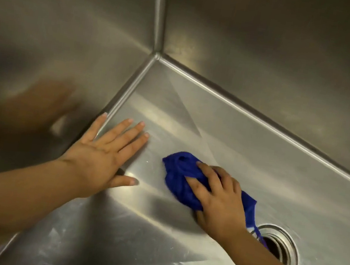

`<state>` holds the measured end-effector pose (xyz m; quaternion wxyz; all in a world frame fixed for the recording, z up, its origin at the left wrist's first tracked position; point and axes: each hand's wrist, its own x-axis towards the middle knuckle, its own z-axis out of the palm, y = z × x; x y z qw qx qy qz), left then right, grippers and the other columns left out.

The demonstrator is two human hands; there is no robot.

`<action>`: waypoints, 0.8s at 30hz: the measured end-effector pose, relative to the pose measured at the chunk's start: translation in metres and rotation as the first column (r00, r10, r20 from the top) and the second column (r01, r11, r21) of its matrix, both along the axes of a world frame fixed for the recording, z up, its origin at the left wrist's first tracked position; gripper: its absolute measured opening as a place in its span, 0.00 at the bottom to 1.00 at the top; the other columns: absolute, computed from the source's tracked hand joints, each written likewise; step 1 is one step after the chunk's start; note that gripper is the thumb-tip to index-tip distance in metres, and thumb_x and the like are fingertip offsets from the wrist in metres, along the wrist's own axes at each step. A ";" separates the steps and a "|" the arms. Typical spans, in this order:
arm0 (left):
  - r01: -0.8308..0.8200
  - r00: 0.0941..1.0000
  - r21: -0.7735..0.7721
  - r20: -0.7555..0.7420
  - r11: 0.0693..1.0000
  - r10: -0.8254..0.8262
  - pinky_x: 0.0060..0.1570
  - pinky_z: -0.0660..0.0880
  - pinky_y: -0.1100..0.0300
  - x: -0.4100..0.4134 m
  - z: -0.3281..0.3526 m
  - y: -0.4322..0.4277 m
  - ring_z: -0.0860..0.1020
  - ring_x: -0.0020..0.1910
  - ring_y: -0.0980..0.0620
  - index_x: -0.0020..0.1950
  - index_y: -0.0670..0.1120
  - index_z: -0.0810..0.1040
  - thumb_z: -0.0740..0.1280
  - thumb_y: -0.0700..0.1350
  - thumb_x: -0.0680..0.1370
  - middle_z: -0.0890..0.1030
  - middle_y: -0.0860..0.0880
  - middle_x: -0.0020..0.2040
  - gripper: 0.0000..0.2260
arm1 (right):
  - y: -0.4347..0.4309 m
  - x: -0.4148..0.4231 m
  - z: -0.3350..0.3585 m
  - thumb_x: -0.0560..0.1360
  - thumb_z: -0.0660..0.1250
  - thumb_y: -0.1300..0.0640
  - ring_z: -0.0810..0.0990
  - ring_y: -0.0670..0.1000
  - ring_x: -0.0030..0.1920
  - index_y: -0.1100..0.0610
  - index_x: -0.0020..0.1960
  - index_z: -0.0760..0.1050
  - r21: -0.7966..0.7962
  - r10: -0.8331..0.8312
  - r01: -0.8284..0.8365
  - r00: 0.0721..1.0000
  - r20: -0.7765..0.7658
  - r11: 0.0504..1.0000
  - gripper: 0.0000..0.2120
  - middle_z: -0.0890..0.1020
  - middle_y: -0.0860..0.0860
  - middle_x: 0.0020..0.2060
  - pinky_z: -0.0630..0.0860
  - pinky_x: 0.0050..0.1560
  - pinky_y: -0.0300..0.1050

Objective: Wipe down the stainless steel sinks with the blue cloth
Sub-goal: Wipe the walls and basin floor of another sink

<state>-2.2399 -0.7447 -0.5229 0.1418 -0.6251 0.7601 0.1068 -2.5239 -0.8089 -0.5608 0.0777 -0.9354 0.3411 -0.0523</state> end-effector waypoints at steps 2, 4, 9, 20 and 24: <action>-0.023 1.000 -0.009 -0.001 1.000 0.023 0.70 0.49 0.41 0.007 -0.002 0.006 0.61 0.72 0.47 0.74 0.44 0.68 0.49 0.69 0.73 0.67 0.44 0.74 0.39 | -0.028 0.025 0.002 0.65 0.60 0.51 0.67 0.59 0.59 0.48 0.64 0.69 0.028 -0.102 0.102 0.995 -0.013 0.994 0.26 0.70 0.54 0.65 0.73 0.49 0.58; -0.049 0.999 0.010 0.004 0.999 0.049 0.70 0.49 0.40 0.011 -0.001 0.014 0.61 0.72 0.47 0.73 0.44 0.68 0.50 0.69 0.73 0.67 0.44 0.74 0.39 | -0.044 0.054 0.007 0.68 0.61 0.54 0.65 0.60 0.63 0.48 0.69 0.68 0.058 -0.241 0.243 0.970 -0.026 0.968 0.28 0.68 0.54 0.69 0.69 0.56 0.60; -0.031 0.999 0.014 0.033 0.999 0.030 0.69 0.51 0.39 0.011 0.012 0.033 0.64 0.72 0.45 0.72 0.43 0.69 0.51 0.67 0.72 0.68 0.42 0.73 0.38 | -0.036 0.077 0.008 0.66 0.72 0.59 0.62 0.60 0.65 0.49 0.71 0.68 0.099 -0.309 0.311 0.950 -0.039 0.945 0.35 0.66 0.54 0.71 0.68 0.58 0.60; -0.145 0.923 0.296 0.383 0.944 0.021 0.60 0.22 0.41 -0.001 0.062 0.073 0.21 0.65 0.44 0.71 0.43 0.23 0.44 0.65 0.80 0.22 0.43 0.70 0.38 | 0.001 0.083 0.004 0.56 0.78 0.62 0.70 0.63 0.58 0.51 0.61 0.76 0.126 0.016 -0.008 0.998 -0.060 0.992 0.34 0.73 0.58 0.65 0.73 0.49 0.63; -0.134 0.880 0.343 0.472 0.930 -0.048 0.56 0.20 0.41 0.004 0.066 0.078 0.20 0.63 0.43 0.71 0.42 0.22 0.47 0.64 0.80 0.22 0.42 0.70 0.40 | -0.036 0.143 0.011 0.74 0.67 0.56 0.59 0.61 0.69 0.47 0.75 0.60 0.136 -0.227 0.231 0.973 -0.048 0.963 0.32 0.58 0.53 0.74 0.62 0.64 0.60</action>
